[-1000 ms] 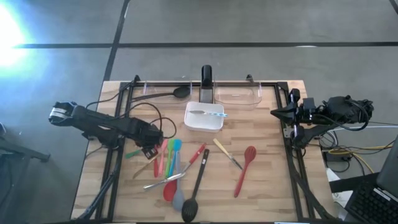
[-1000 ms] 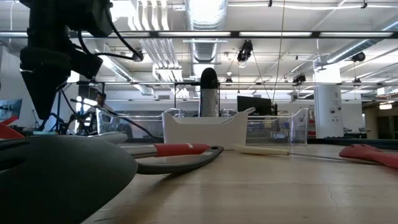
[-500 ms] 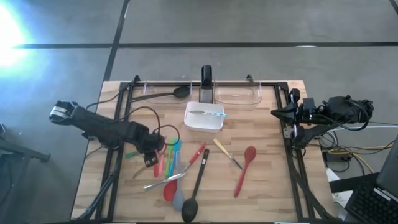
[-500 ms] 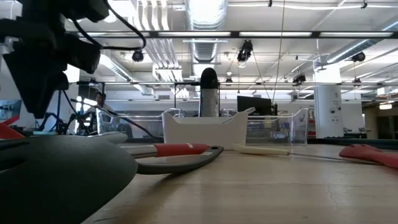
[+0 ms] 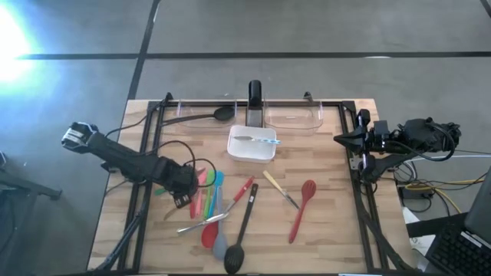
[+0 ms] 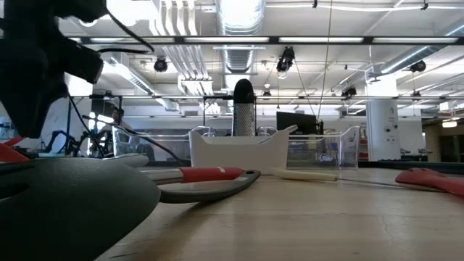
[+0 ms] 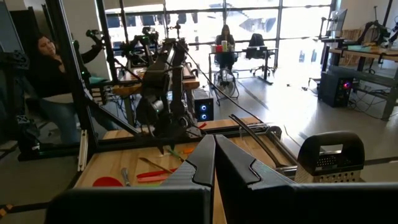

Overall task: Pick & Place Kitchen Items
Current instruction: Put the green table knife into the white bin

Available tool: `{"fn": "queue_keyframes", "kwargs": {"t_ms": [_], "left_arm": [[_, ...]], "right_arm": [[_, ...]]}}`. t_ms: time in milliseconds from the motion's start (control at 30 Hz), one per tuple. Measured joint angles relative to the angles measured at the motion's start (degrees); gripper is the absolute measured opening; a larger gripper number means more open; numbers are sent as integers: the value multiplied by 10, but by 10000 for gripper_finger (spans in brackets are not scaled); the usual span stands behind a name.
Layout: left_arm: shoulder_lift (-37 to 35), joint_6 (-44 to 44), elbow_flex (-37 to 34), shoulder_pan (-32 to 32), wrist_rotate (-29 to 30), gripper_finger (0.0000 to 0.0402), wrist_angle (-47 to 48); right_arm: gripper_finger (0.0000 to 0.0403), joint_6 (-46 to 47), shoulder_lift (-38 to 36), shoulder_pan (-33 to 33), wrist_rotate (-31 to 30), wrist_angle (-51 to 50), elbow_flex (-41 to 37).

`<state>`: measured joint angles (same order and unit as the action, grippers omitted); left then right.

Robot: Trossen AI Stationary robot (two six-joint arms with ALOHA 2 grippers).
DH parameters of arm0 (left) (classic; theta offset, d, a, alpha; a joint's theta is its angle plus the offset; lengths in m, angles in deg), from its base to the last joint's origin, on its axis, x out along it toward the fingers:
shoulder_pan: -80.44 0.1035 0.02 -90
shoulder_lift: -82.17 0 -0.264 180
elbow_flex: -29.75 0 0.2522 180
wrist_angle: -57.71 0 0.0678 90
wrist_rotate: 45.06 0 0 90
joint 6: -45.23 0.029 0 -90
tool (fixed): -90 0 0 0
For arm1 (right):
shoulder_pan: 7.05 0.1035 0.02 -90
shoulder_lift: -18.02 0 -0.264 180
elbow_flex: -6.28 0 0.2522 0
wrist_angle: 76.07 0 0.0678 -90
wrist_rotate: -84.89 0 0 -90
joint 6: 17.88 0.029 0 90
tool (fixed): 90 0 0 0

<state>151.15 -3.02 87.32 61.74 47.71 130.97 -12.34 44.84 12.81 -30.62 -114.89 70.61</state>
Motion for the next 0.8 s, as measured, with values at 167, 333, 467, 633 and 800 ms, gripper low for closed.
{"fn": "queue_keyframes", "kwargs": {"t_ms": [167,333,467,633,800], "left_arm": [[14,13,-7,4,2,166,30],[32,42,-29,19,2,148,26],[42,69,-38,40,1,141,26],[43,105,-38,71,2,140,11],[43,138,-39,98,1,140,-3]], "right_arm": [[8,0,0,0,0,0,0],[8,0,0,0,0,0,0],[9,0,0,0,0,0,0],[8,0,0,0,0,0,0],[8,0,0,0,0,0,0]]}}
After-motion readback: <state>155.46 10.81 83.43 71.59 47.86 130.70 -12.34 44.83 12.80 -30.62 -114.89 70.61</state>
